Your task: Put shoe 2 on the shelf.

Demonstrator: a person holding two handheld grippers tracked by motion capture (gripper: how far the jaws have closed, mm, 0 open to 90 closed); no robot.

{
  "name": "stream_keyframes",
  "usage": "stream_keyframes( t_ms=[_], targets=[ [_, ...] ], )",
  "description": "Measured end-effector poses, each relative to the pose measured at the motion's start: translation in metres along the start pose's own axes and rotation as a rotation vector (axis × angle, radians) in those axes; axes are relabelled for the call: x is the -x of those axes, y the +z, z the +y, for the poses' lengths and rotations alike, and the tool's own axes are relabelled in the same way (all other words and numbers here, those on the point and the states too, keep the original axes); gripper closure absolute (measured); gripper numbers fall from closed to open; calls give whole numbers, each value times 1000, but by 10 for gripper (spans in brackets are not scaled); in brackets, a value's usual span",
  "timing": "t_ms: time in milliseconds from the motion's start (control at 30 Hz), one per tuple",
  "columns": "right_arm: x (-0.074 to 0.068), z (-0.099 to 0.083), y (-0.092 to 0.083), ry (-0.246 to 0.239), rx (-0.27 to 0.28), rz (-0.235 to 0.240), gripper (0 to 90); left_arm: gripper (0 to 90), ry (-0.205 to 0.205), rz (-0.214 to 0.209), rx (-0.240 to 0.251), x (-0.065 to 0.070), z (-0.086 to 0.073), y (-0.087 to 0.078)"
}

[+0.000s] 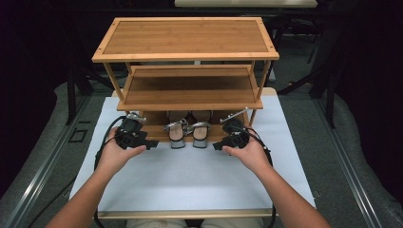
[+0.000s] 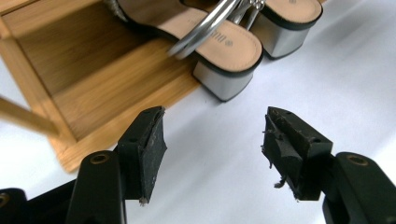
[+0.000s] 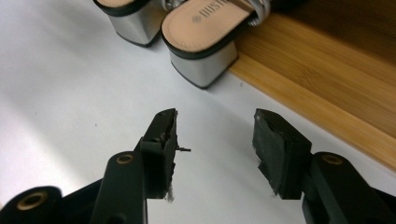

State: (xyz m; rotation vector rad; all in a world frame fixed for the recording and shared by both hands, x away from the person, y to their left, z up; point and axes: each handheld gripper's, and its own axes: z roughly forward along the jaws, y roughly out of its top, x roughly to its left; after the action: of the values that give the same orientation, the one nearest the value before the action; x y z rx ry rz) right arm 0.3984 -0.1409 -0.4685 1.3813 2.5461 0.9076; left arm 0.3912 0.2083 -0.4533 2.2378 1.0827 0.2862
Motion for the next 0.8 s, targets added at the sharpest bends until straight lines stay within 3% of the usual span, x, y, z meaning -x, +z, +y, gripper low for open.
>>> stream_keyframes(
  t_ms=[67, 100, 133, 167, 200, 233, 267, 300, 367, 533, 567, 600, 633, 667, 733, 767, 800],
  targets=[
    [2, -5, -6, 3, 6, -23, 493, 380, 0, 4, -6, -1, -5, -3],
    [3, -8, -9, 1, 15, -5, 493, 379, -6, 10, -6, -2, -8, -4],
    [4, -10, -11, 3, 17, -16, 493, 378, -6, 12, -10, -2, -10, -5],
    [6, -12, -13, 5, 21, 18, 493, 373, -7, 18, -15, -3, -12, -7],
    [7, -15, -16, 8, 24, 13, 492, 371, -9, 21, -16, -4, -15, -8],
    [7, -17, -19, 11, 32, -31, 491, 371, -11, 19, -19, -5, -18, -10],
    [8, -20, -21, 7, 32, -41, 490, 371, -11, 20, -20, -6, -21, -12],
    [9, -23, -24, 7, 40, -21, 490, 371, -14, 22, -21, -7, -25, -13],
    [10, -30, -30, 8, 45, -31, 489, 371, -24, 22, -21, -9, -32, -16],
    [8, -47, -37, 14, 72, -65, 472, 348, -98, 9, -2, -15, -54, -17],
    [8, -52, -38, 22, 87, -39, 459, 328, -106, 5, 2, -16, -57, -18],
    [8, -55, -38, 25, 91, -53, 455, 324, -120, 3, 9, -16, -62, -17],
    [8, -60, -38, 28, 100, -26, 450, 323, -130, 1, 15, -17, -68, -17],
    [7, -65, -37, 33, 111, -37, 449, 316, -137, 0, 16, -17, -72, -15],
    [8, -72, -36, 35, 116, -14, 448, 314, -138, 0, 15, -18, -80, -14],
    [6, -75, -35, 46, 111, -68, 447, 314, -142, -2, 14, -19, -84, -12],
    [6, -79, -34, 48, 110, -72, 446, 316, -145, 1, 17, -20, -88, -11]
  ],
)
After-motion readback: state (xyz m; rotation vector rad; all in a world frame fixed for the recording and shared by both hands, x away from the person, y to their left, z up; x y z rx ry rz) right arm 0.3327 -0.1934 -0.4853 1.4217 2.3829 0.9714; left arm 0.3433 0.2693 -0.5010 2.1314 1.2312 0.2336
